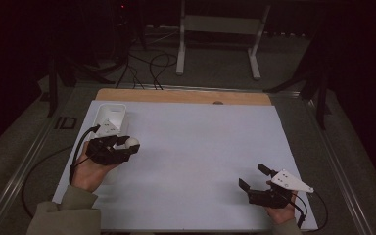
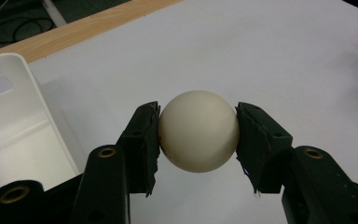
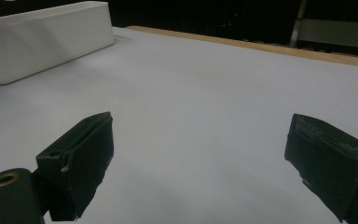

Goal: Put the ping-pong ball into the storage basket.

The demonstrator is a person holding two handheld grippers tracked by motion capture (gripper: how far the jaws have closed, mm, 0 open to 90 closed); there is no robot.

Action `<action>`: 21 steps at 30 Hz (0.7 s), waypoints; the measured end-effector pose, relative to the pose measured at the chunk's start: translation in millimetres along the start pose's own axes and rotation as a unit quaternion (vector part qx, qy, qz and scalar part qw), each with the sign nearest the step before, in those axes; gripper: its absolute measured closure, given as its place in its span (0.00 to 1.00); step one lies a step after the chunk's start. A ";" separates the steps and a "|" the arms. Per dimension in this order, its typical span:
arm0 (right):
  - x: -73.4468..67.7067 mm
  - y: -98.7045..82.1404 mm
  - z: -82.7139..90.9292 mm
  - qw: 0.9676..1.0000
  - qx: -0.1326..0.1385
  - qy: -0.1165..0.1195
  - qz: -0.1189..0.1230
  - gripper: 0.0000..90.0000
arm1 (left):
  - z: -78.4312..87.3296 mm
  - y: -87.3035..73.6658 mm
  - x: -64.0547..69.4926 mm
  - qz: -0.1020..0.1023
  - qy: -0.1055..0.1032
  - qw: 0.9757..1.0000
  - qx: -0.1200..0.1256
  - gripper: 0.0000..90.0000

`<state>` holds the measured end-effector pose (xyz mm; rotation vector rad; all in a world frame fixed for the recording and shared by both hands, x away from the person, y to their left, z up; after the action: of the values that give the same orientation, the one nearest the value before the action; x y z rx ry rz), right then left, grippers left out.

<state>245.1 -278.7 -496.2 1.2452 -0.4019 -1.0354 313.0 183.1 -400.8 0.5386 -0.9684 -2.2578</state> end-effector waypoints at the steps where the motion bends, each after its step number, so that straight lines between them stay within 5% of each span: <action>1: 0.0 0.0 0.0 1.000 0.000 0.000 -0.001 0.09 | 0.3 -0.1 -0.2 -0.001 0.000 1.000 0.000 0.57; 21: 0.2 0.3 0.3 1.000 0.001 -0.001 -0.001 0.09 | 5.0 -4.9 -8.2 0.003 0.007 1.000 -0.002 0.57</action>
<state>245.1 -279.1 -495.9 1.2472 -0.4024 -1.0381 314.3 193.8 -400.3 0.5475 -0.9564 -2.2474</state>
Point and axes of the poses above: each handheld gripper's, and its own axes: z roughly backward along the jaws, y roughly out of its top, x roughly to its right, the point moved 2 cm from there along -z, roughly forward along the jaws, and after that the axes turned 12 degrees about -z, right-handed, at the moved point
